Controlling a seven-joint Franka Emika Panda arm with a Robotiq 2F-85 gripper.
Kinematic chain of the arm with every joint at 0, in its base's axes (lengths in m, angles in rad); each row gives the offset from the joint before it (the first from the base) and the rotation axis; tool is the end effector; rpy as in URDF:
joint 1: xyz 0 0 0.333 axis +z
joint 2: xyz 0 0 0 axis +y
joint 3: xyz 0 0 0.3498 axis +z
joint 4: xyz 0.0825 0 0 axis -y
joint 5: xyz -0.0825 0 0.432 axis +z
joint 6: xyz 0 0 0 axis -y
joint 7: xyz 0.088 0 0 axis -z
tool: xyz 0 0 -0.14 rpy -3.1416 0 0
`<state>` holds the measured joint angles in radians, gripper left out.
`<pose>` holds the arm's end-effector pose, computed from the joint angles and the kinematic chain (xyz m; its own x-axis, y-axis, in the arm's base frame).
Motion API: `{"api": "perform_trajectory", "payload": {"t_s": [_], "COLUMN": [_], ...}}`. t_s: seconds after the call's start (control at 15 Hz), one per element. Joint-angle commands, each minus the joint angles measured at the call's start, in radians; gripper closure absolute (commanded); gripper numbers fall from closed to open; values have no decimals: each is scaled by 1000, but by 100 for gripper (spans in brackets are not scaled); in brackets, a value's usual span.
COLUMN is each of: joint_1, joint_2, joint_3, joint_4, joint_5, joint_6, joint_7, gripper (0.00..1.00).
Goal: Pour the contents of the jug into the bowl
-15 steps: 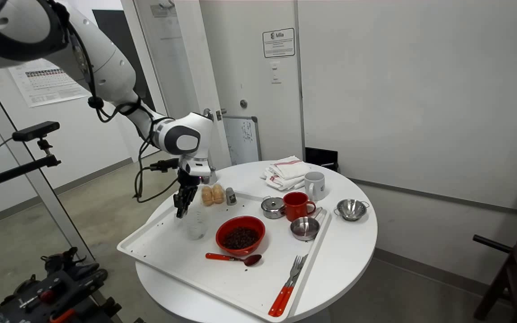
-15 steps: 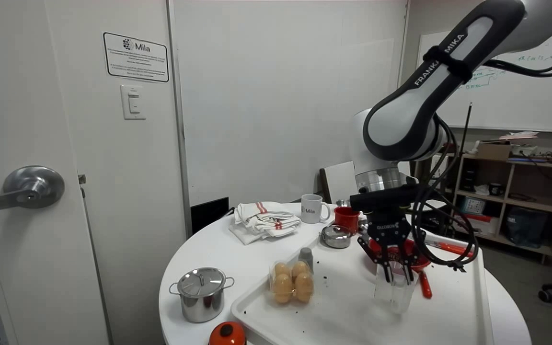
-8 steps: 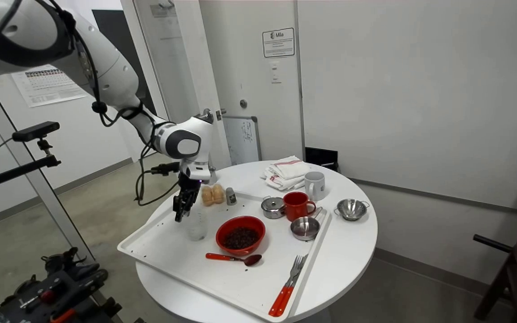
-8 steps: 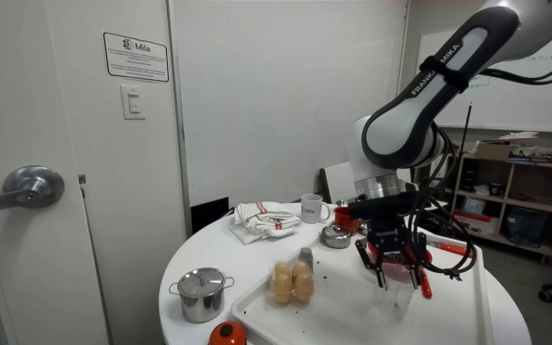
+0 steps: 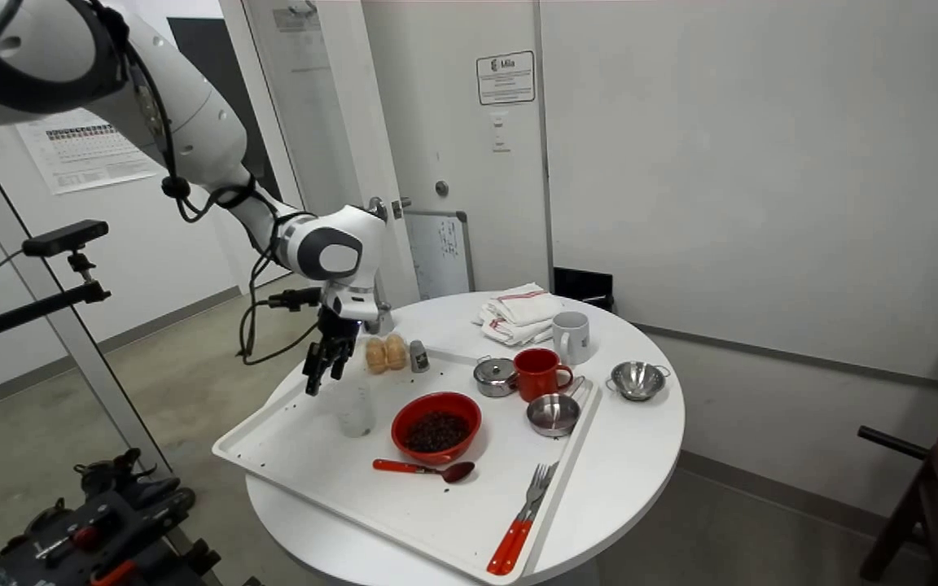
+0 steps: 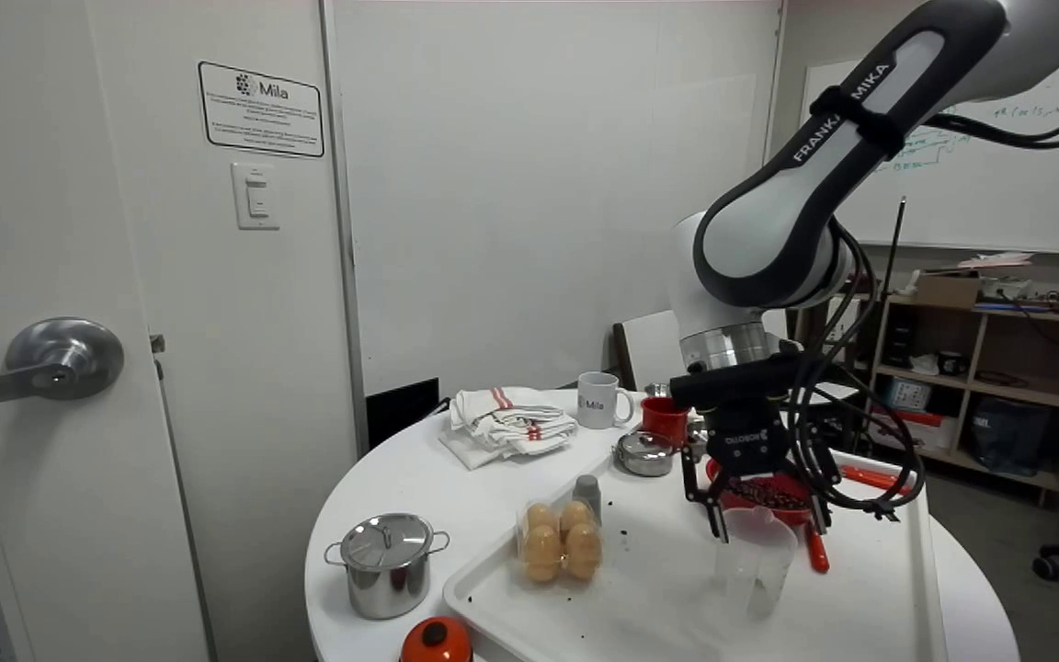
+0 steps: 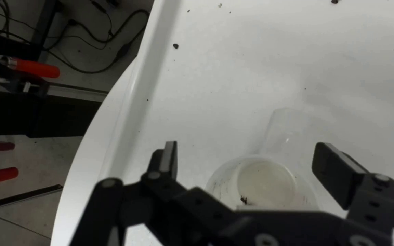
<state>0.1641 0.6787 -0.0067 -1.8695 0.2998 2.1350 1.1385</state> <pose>0.6098 0.1179 0.0796 0.2991 -0.8990 -0.3198 -0.8642 -0.3973 0.3086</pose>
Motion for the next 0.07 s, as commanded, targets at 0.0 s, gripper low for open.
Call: {"api": "perform_trajectory", "payload": {"t_s": [0.0], "joint_1": [-5], "joint_2": [1], "joint_3": [4], "joint_4": [3], "joint_5": [-4], "joint_6": [-3], "joint_7": [2], "gripper": [0]}}
